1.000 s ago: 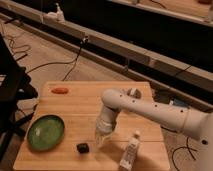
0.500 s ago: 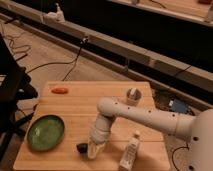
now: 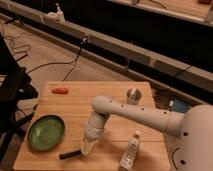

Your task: Knock the eraser over

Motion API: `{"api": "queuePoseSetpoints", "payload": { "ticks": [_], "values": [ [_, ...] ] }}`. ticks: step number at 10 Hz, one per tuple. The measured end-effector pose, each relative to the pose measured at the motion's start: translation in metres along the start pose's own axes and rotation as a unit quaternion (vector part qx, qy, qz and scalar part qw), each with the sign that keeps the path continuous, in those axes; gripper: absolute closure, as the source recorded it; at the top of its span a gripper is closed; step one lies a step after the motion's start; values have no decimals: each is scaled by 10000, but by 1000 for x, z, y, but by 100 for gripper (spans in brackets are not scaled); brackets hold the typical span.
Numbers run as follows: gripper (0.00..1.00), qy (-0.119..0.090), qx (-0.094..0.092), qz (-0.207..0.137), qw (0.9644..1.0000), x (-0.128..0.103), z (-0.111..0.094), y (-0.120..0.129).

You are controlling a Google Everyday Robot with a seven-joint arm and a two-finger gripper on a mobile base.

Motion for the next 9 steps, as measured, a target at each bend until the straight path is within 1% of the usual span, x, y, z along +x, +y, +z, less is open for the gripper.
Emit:
{"api": "queuePoseSetpoints", "payload": {
  "ticks": [1,2,3,5,6,7,8,9],
  "values": [
    [100,-17,223,-14,9997,3,-12,-12],
    [100,-56,523,-44,9986,8,-28,-27],
    [100,-78,765,-71,9970,13,-42,-40],
    [100,-44,1095,-100,9939,21,-65,-55],
    [100,-37,1122,-84,9936,24,-67,-54],
    [97,-39,1117,-93,9937,23,-66,-55],
    [90,-40,1110,-103,9938,22,-66,-56],
    [78,-39,1114,-96,9937,22,-66,-55]
  ]
}}
